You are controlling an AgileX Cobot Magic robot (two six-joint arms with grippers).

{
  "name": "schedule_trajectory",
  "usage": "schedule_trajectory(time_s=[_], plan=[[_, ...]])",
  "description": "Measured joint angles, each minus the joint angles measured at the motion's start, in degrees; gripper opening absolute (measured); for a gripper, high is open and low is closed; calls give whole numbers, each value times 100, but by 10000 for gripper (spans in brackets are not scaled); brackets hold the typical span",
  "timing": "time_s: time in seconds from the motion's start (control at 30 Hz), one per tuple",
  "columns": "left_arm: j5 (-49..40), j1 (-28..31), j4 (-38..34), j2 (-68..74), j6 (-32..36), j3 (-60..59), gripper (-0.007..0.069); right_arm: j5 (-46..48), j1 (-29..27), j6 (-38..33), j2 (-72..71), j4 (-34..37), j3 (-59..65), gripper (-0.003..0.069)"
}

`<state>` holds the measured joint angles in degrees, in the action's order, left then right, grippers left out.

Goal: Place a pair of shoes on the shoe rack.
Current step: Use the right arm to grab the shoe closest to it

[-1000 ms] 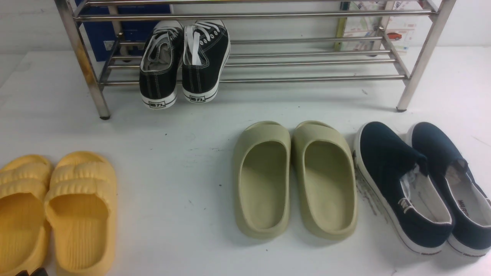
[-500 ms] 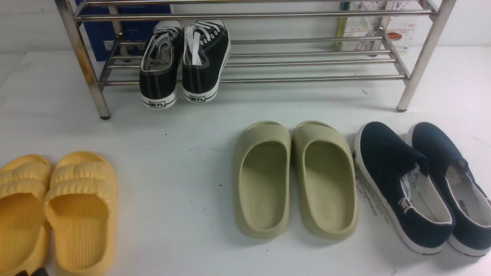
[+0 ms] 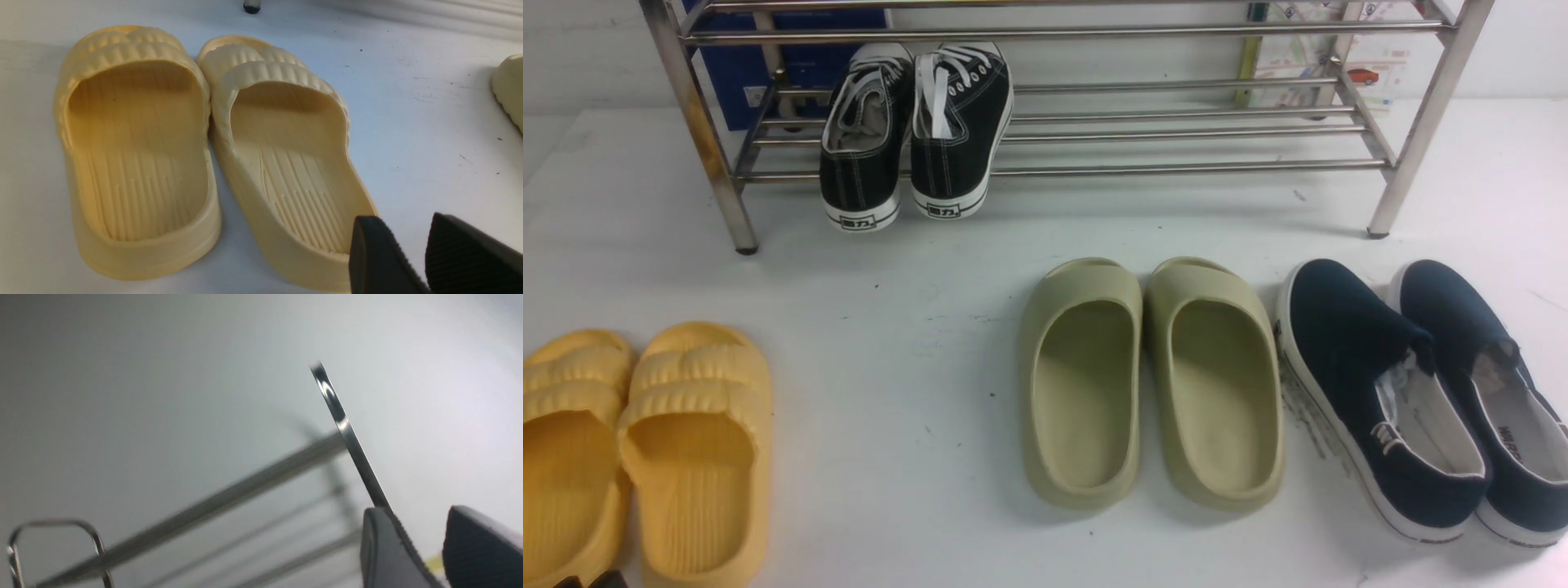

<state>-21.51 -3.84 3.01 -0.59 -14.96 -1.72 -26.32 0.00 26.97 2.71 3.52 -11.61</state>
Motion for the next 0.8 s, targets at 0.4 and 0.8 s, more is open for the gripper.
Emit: schedule_trajectory(time_s=[0.4, 0.8], plan=[[0, 0, 0, 0, 0, 0, 218, 4603, 0, -8, 2908, -1370, -4263, 246], [-32, 0, 0, 0, 0, 0, 227, 7481, 993, -1681, 5777, 107, -4087, 268]])
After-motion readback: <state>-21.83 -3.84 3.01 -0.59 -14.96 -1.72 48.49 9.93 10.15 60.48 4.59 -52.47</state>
